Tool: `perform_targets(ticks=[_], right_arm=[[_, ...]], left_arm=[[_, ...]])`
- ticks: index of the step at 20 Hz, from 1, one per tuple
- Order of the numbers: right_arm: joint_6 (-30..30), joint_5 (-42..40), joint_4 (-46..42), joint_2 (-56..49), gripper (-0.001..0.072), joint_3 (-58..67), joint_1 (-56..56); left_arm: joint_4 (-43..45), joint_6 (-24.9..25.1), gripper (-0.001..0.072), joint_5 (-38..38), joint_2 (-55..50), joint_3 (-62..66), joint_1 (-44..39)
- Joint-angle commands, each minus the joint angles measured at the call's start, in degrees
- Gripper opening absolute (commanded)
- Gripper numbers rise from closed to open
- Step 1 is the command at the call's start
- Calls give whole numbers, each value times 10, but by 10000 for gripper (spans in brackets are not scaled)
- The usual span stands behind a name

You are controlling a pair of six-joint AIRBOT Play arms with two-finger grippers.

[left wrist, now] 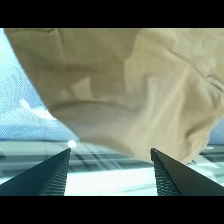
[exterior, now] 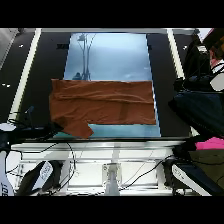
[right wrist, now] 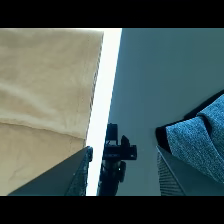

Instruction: Fold the clothes and pants, and hang the long-sleeved shirts on hangers.

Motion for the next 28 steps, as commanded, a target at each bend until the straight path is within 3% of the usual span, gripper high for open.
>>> perform_targets(ticks=[1, 8, 14, 22, 28], right_arm=[[0, -1, 0, 1, 446, 0, 0], [0, -3, 1, 0, 447, 0, 0], [0, -3, 1, 0, 446, 0, 0], [0, -7, 1, 1, 447, 0, 0], [1, -7, 3, 1, 446, 0, 0]], left_arm=[[10, -6, 541, 13, 45, -23, 1], [35, -18, 540, 63, 50, -23, 0], [25, -16, 539, 62, 50, -23, -2], [24, -16, 540, 100, 39, -28, -92], [27, -16, 540, 130, -23, -28, -101]])
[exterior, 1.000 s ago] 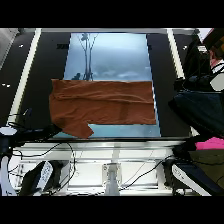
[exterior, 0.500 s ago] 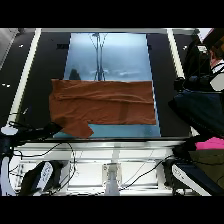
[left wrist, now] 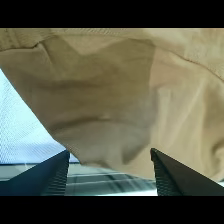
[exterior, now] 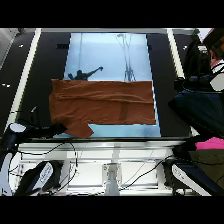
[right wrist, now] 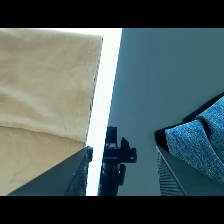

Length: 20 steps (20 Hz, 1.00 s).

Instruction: Fold the clothes and pants, and hang the long-sleeved shirts on hangers.

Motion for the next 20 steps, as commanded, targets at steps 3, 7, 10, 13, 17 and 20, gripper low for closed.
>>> perform_targets(ticks=[3, 7, 10, 13, 17, 20], right_arm=[[0, -3, 10, 0, 447, 0, 0], [2, -4, 11, 0, 447, 0, 0], [2, -3, 11, 0, 447, 0, 0], [3, -3, 15, 0, 446, 0, 0], [3, -3, 16, 0, 447, 0, 0], [3, -3, 16, 0, 447, 0, 0]], left_arm=[[-8, 27, 530, 31, -50, 0, -6], [-102, 113, 416, 23, -60, 0, -6], [-113, 172, 406, -44, -60, 2, -6], [-113, 232, 406, -110, -60, 2, -5], [-113, 232, 270, -126, -60, 3, -5], [-113, 232, 202, -140, -60, 17, -5]])
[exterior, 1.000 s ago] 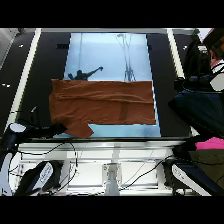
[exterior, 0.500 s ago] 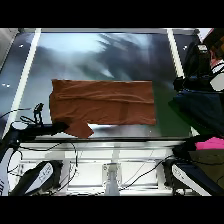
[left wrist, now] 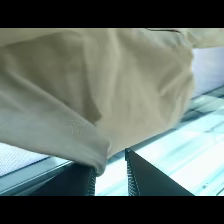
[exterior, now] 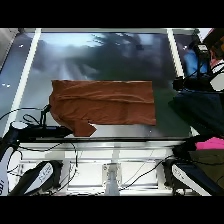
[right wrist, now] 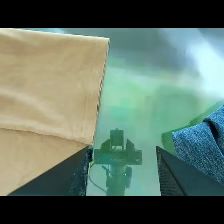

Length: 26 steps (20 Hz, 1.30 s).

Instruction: Fold the clothes and pants, and hang the long-sleeved shirts on hangers.

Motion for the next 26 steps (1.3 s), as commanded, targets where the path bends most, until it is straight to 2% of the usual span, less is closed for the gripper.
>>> perform_targets(ticks=[1, 2, 5, 9, 13, 18, 20, 22, 23, 26], right_arm=[[0, 1, 3, 0, 447, 0, 0], [0, 2, 8, 0, 447, 0, 0], [-4, 3, 16, 0, 447, -13, 0], [-4, 32, -21, 0, 445, -76, -1], [15, 35, -43, -1, 447, -142, 0], [39, 50, -43, -18, 449, -149, -10], [40, 63, -9, -38, 451, -149, -48], [38, 70, 44, -56, 500, -149, -93], [29, 80, 81, -65, 500, -149, -113], [-38, 146, 193, -102, 500, -149, -156]], left_arm=[[-2, 9, 114, -25, 0, 16, 0], [-2, 9, 19, -26, 0, 22, 0], [-2, 7, 16, -26, 0, 40, 0], [-3, 7, 15, -26, 0, 51, 0], [-4, 7, 15, -23, 0, 55, 0], [-4, 7, 16, -16, 0, 55, 0], [-5, 7, 16, -11, 0, 55, 0], [-5, 7, 16, -2, 0, 55, 0], [-5, 7, 16, -1, 0, 55, 0], [-5, 7, 16, -1, 0, 55, 0]])
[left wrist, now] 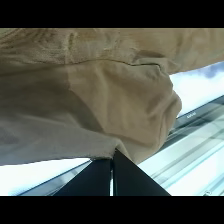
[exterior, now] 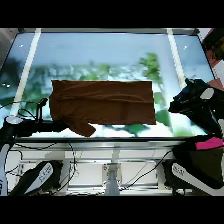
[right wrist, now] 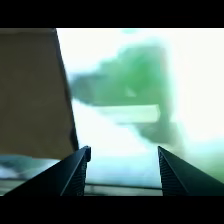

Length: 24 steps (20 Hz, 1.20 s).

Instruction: Fold the clothes and pants, and hang the long-sleeved shirts on hangers.

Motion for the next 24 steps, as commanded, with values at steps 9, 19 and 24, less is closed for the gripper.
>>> perform_targets(ticks=[9, 19, 24], right_arm=[[-74, 24, 186, -92, 485, -59, -49], [-75, -57, 231, -92, 458, -145, -46], [-78, -61, 257, -92, 434, -155, -46]], left_arm=[[0, 0, 16, 3, 0, 0, 0], [0, 0, 16, 3, 0, 0, 0], [0, 0, 16, 3, 0, 0, 0]])
